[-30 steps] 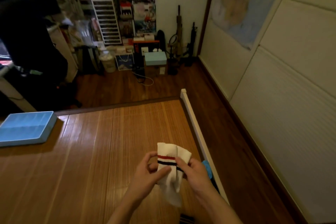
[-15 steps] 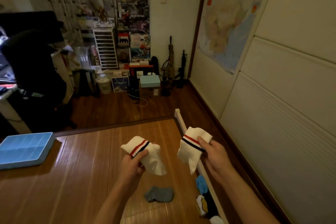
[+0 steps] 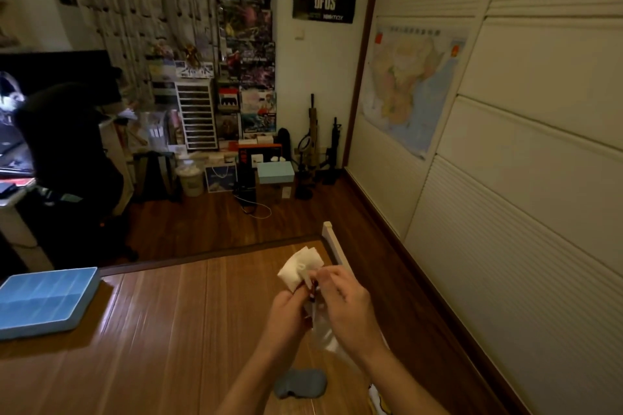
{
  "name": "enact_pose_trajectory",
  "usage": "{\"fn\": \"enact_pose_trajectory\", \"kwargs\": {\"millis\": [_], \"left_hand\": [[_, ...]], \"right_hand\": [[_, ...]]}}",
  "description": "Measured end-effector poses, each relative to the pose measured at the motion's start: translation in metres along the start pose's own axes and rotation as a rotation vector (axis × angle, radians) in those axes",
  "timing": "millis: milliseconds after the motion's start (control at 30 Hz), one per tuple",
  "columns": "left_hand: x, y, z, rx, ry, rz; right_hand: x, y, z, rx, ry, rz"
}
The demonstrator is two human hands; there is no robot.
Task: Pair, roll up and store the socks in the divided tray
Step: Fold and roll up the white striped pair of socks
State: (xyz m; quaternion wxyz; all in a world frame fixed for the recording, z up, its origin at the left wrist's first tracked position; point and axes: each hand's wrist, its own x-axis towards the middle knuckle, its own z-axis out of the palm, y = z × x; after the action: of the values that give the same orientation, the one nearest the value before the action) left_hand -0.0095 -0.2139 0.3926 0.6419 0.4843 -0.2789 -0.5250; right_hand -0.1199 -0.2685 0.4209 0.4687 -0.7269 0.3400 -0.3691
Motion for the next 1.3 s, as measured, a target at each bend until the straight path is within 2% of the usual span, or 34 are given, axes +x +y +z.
{"fn": "enact_pose_trajectory", "kwargs": {"millis": [133,300,467,633,933,1133,1300], "left_hand": [[-0.003,0.008,0.004,-0.065,-0.029,-0.019],[-0.005,0.022,0.024,-0.011,-0.001,0.012],[-0.003,0.034,0.041,0.036,0.009,0.052],[0.002,0.039,0.05,0.056,0.078,0.095],[0.007,0.032,0.046,0.201,0.2,0.254],[0.006,0.041,0.047,-0.031,0.215,0.215],[0.003,0.047,0.045,-0.082,0.165,0.219]], "right_hand": [[0.005,-0.004,-0.01,-0.166,0.072,-0.035],[0.02,-0.016,-0.029,-0.206,0.159,0.052],[0.028,-0.017,-0.046,-0.213,0.271,-0.135],[0.039,-0.016,-0.068,0.126,0.142,-0.054],[0.045,-0.013,-0.11,0.252,-0.029,-0.078],[0.049,-0.006,-0.127,0.395,0.017,-0.015],[0.051,-0.007,-0.129,0.438,0.003,-0.008]]}}
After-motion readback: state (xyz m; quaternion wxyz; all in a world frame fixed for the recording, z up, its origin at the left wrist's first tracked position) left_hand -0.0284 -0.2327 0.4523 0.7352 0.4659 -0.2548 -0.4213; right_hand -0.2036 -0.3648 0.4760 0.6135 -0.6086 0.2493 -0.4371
